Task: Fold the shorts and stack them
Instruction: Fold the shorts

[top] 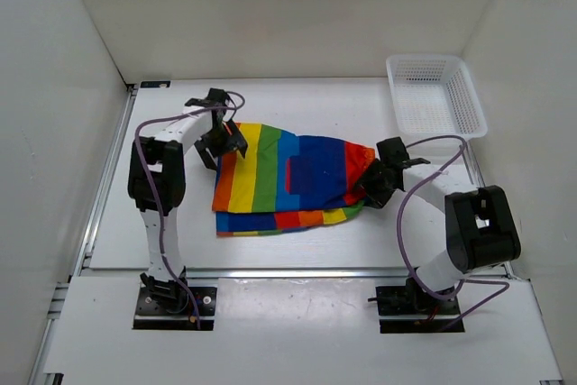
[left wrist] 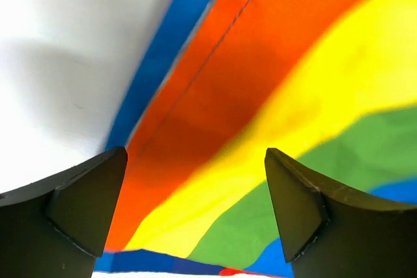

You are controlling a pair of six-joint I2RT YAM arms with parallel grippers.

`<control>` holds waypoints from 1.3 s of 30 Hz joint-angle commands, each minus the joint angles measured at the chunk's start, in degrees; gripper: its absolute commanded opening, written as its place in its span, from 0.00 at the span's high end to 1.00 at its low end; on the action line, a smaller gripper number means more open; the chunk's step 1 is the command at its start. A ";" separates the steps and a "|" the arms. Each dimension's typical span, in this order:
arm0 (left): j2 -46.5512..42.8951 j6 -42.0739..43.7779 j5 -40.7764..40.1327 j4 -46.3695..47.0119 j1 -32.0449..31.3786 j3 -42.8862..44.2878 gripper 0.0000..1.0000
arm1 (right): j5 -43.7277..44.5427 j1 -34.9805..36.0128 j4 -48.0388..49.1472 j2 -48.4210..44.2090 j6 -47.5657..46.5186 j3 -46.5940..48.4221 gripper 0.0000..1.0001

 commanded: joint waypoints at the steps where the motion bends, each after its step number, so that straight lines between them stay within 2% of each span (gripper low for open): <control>1: -5.89 3.37 -7.47 -2.82 1.04 6.81 0.01 | 6.05 1.93 -1.76 -0.05 3.40 4.75 0.31; 3: -10.20 4.25 -8.62 -5.09 2.26 7.43 0.01 | 7.56 2.46 -2.55 -1.36 4.11 5.37 0.15; 5: -14.75 4.95 -8.62 -5.72 3.93 6.13 0.01 | 9.93 2.46 -5.27 -2.60 4.72 5.98 0.09; 6: -16.52 4.95 -8.02 -6.25 4.55 2.55 0.01 | 12.38 2.46 -6.07 -5.04 4.21 5.98 0.06; 8: -20.04 4.95 -6.44 -5.55 5.95 -2.73 0.01 | 14.76 2.46 -8.26 -8.12 1.93 5.98 0.06; 9: -23.54 4.95 -4.16 -4.85 7.61 -8.68 0.02 | 15.82 2.46 -9.23 -11.10 1.05 5.98 0.06; 11: -26.81 4.95 -1.34 -2.13 8.94 -14.77 0.11 | 18.20 2.46 -11.87 -15.06 -1.85 5.98 0.06; 12: -29.35 4.95 1.11 -0.99 9.56 -20.11 0.13 | 18.20 2.46 -12.57 -16.21 -2.65 5.98 0.08; 15: -30.17 4.95 4.99 2.96 10.09 -27.17 0.17 | 20.31 2.46 -15.39 -19.47 -4.06 5.98 0.14; 18: -27.80 4.95 7.81 4.12 9.31 -28.60 0.27 | 20.31 2.46 -16.70 -20.71 -4.59 5.37 0.20; 22: -25.95 4.95 8.34 6.14 7.81 -30.35 0.27 | 20.31 2.46 -17.24 -22.46 -4.59 4.14 0.25; 25: -22.71 4.95 7.03 7.81 7.81 -30.36 0.31 | 20.31 2.46 -17.24 -23.07 -4.59 2.91 0.25; 26: -21.74 4.95 7.02 8.42 7.81 -30.36 0.38 | 20.31 2.46 -17.24 -23.08 -4.59 2.91 0.25; 27: -20.77 4.95 7.02 9.04 7.81 -30.36 0.40 | 20.31 2.46 -17.24 -23.08 -4.59 2.91 0.25; 29: -18.67 4.95 6.50 9.74 7.81 -29.84 0.51 | 20.31 2.46 -17.76 -23.08 -4.59 2.91 0.25; 30: -18.13 5.48 6.49 9.75 7.81 -29.83 0.60 | 20.31 2.46 -17.77 -23.08 -4.59 2.91 0.25; 33: -18.12 5.48 5.88 9.75 7.28 -29.30 0.67 | 20.31 2.46 -18.29 -23.08 -4.59 2.91 0.25; 38: -22.68 5.48 5.88 9.22 7.28 -29.30 0.90 | 18.66 2.46 -17.60 -21.07 -7.56 4.57 0.25; 39: -23.22 5.48 5.88 8.17 7.28 -28.69 0.90 | 17.95 2.46 -16.81 -20.28 -8.27 5.36 0.22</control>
